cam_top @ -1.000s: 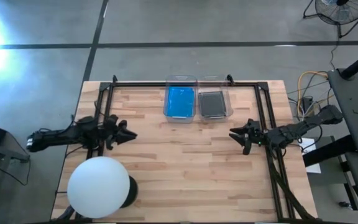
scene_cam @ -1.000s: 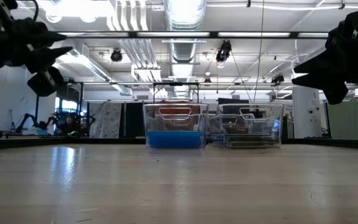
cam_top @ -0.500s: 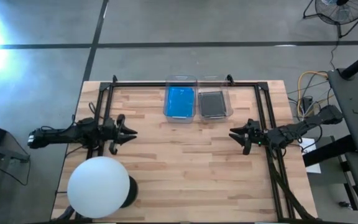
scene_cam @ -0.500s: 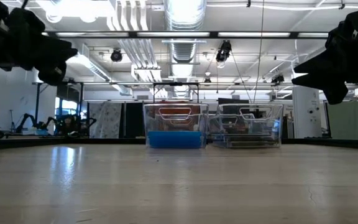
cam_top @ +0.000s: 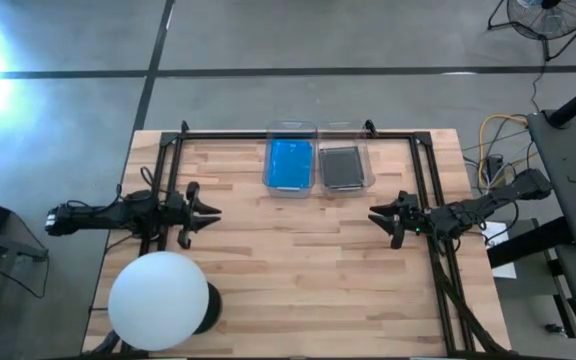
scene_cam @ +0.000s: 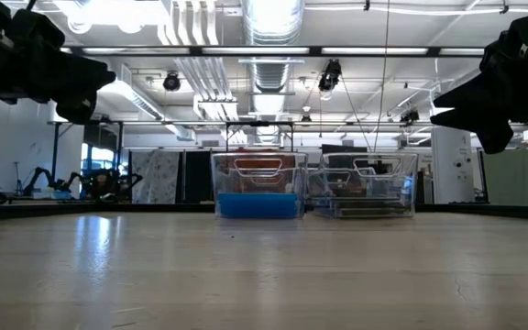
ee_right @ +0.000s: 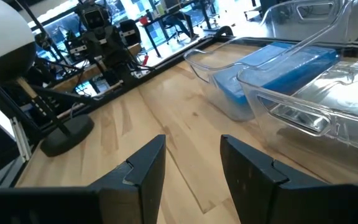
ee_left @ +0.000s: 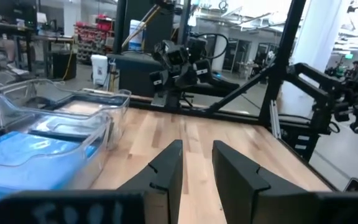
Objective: Pick & place jewel cases by type
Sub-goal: Return to Home Position
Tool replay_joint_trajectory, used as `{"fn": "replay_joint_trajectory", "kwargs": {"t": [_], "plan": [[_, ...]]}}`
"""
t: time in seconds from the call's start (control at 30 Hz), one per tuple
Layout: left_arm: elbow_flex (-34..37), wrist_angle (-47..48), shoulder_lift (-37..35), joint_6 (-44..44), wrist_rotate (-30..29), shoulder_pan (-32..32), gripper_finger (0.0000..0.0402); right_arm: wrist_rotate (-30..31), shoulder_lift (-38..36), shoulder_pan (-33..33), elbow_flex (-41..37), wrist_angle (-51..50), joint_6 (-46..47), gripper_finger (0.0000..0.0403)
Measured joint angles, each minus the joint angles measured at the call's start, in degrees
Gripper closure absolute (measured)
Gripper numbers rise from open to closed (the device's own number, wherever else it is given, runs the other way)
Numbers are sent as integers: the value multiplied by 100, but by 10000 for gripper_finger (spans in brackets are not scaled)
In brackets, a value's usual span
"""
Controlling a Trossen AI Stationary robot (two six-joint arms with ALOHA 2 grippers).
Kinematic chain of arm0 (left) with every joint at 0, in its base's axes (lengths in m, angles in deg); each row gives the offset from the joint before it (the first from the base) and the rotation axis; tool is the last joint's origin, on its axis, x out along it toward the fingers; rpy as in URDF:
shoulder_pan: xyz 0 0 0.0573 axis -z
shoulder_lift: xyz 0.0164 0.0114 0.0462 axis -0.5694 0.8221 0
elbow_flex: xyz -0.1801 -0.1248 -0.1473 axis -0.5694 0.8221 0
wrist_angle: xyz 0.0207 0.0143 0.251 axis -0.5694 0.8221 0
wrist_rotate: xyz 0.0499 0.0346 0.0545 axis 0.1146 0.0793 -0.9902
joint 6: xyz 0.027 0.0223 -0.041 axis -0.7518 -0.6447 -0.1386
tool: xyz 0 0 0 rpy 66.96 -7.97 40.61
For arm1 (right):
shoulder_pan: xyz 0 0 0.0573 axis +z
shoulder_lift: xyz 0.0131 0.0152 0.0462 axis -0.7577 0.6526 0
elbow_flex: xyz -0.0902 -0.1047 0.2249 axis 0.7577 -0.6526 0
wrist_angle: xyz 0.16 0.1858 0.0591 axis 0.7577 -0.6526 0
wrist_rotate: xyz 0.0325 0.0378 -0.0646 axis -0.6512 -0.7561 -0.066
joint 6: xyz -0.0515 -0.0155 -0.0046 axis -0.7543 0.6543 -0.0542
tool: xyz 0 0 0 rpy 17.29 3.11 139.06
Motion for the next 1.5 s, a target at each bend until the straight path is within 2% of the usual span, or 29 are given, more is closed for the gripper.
{"fn": "replay_joint_trajectory", "kwargs": {"t": [1.07, 1.27, 1.33, 1.4, 1.5], "plan": [[0, 63, 21, 14, 1, 0, 331, -48, -79, -2, 7, -122, -67, 255], [2, 49, 24, 13, 0, 0, 331, -91, -229, -291, 8, -121, -13, 255], [2, 47, 24, 13, 0, 0, 331, -618, -306, -502, 9, -125, 303, 255], [2, 47, 24, 13, 0, 0, 331, -1472, -405, -746, 6, -117, 365, 255], [2, 43, 24, 13, 0, 0, 331, -2281, -551, -1072, 3, 48, -126, 255]]}}
